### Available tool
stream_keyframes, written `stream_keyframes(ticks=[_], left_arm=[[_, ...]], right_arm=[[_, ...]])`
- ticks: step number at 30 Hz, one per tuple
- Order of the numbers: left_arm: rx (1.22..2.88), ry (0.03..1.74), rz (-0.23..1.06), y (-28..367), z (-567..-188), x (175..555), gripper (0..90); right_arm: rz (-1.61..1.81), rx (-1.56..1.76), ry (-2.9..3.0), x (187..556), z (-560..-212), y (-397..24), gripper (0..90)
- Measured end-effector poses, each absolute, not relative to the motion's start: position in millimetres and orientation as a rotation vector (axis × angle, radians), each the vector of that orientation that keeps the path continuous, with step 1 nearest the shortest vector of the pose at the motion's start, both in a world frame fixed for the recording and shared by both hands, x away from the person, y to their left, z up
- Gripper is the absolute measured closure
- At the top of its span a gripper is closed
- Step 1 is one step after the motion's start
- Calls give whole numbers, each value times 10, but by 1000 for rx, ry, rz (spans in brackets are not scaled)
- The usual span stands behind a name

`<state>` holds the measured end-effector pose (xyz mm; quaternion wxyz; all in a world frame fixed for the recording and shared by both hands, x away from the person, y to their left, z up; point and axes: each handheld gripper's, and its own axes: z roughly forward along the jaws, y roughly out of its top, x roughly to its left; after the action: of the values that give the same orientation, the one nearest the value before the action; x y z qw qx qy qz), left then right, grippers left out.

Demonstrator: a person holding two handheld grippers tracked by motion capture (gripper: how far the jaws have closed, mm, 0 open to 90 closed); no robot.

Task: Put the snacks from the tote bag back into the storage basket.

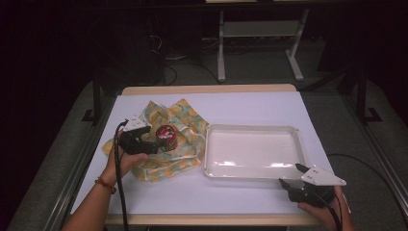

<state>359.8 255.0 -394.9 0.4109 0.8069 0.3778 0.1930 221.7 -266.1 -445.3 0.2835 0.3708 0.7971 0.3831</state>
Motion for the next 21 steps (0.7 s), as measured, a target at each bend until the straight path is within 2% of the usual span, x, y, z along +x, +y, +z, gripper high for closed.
stream_keyframes(ticks=[21], left_arm=[[2093,942,432,2409,-4056,3806,152]], right_arm=[[1020,985,2140,2222,-4458,-2657,244]])
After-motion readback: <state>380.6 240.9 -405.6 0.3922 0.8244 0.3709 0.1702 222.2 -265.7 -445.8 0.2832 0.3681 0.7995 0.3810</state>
